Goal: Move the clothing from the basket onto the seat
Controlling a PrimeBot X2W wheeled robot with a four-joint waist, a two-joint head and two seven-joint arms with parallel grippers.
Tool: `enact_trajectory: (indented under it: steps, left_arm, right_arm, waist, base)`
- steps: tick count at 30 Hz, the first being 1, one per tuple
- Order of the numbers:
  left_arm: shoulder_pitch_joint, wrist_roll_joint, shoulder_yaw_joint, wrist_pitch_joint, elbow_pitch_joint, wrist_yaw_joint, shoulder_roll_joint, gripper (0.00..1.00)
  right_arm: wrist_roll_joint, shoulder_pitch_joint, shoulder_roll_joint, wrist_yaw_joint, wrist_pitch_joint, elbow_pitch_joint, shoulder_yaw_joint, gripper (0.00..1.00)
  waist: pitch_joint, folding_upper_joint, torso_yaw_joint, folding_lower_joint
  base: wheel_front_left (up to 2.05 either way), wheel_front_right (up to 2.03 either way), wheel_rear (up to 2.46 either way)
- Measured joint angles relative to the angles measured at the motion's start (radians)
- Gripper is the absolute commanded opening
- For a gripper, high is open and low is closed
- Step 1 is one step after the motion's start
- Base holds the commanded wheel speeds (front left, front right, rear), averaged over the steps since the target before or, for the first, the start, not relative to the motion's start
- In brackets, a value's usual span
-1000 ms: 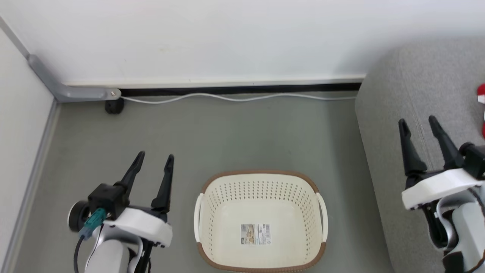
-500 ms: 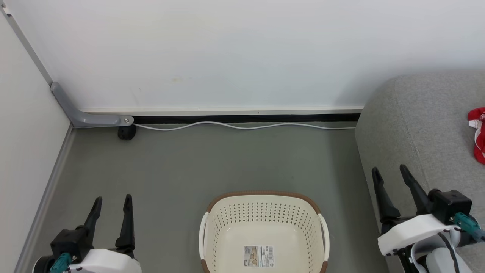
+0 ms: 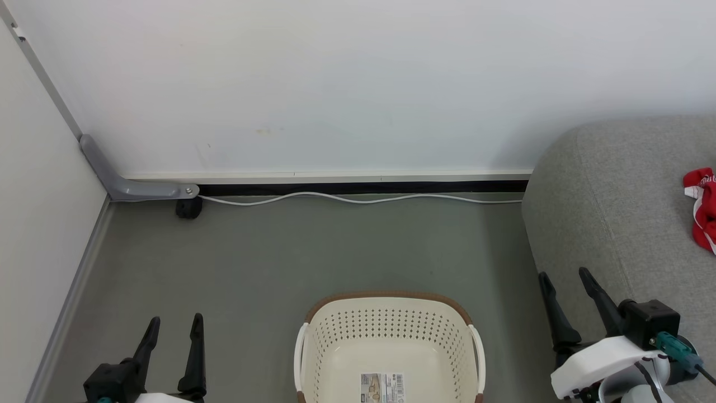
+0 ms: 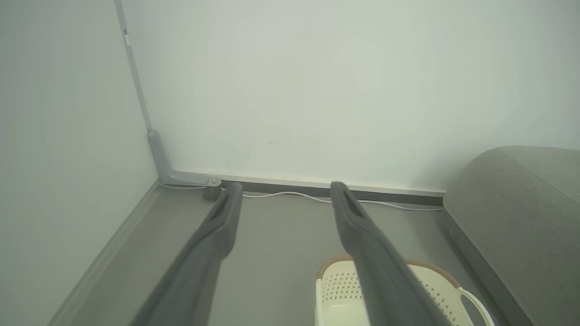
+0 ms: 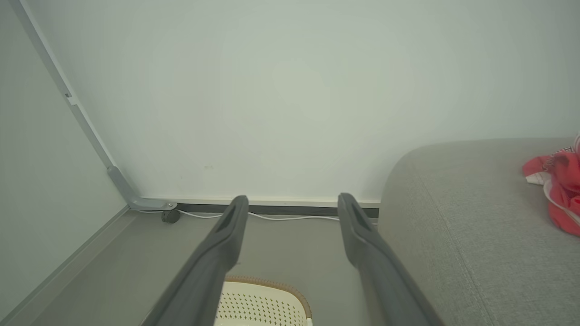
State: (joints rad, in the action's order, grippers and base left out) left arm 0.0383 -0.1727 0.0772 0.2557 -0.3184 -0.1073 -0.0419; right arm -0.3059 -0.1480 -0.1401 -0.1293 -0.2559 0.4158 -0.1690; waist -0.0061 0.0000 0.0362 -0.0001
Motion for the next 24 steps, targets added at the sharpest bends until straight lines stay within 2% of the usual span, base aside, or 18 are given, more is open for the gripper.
enact_trajectory:
  steps: [24]
  left_arm:
    - [0.000, -0.014, -0.039, 0.000, -0.025, 0.000, 0.000, 1.00]
  right_arm:
    - [0.007, 0.005, 0.013, 0.000, 0.000, 0.018, 0.008, 1.00]
  waist:
    - [0.001, 0.0000, -0.017, 0.0000]
  base:
    - [0.00, 0.00, 0.00]
